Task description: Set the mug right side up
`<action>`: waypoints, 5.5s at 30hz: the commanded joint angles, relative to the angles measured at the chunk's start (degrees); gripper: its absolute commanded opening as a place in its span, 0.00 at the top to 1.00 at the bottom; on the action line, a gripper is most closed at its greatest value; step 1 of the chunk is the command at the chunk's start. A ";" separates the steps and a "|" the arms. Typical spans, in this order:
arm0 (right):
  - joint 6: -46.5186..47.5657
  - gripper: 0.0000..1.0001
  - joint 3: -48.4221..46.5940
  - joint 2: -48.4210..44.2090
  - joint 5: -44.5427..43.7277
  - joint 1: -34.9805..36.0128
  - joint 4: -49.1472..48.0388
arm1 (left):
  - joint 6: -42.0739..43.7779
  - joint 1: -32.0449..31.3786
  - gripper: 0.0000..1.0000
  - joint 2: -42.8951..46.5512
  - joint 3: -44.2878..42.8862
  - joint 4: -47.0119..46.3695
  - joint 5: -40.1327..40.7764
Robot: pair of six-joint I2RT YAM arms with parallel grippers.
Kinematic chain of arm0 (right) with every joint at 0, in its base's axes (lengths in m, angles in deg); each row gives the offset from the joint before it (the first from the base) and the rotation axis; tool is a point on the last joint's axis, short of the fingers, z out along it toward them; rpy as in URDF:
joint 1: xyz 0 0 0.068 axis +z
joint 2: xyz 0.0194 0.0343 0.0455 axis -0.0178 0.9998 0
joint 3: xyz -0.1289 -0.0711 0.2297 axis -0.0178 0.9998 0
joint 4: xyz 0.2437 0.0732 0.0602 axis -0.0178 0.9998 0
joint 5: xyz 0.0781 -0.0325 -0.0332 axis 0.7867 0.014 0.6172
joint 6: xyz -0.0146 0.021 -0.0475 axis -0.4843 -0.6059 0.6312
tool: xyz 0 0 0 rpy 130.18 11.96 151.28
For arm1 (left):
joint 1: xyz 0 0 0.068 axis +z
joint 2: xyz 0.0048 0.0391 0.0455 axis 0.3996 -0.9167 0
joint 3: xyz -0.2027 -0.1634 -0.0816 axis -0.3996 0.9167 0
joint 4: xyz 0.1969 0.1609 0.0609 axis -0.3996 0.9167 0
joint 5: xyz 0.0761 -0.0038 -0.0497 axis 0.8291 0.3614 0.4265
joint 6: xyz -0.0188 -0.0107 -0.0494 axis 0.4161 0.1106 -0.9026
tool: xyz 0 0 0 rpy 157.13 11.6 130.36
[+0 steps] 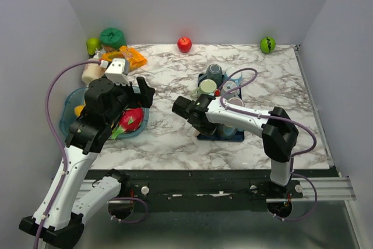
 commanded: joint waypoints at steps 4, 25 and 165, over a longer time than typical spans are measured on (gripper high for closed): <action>-4.74 0.36 -1.09 2.52 0.66 -0.58 2.36 | 0.23 -0.19 0.01 1.21 0.35 0.80 2.15; -5.62 0.82 -2.32 5.60 -0.65 -1.73 3.06 | 1.90 -0.11 0.01 2.09 0.26 1.68 5.31; 53.69 0.13 19.47 -45.03 -6.21 -2.33 -28.93 | -2.60 0.60 1.00 -29.88 -10.81 -10.71 4.33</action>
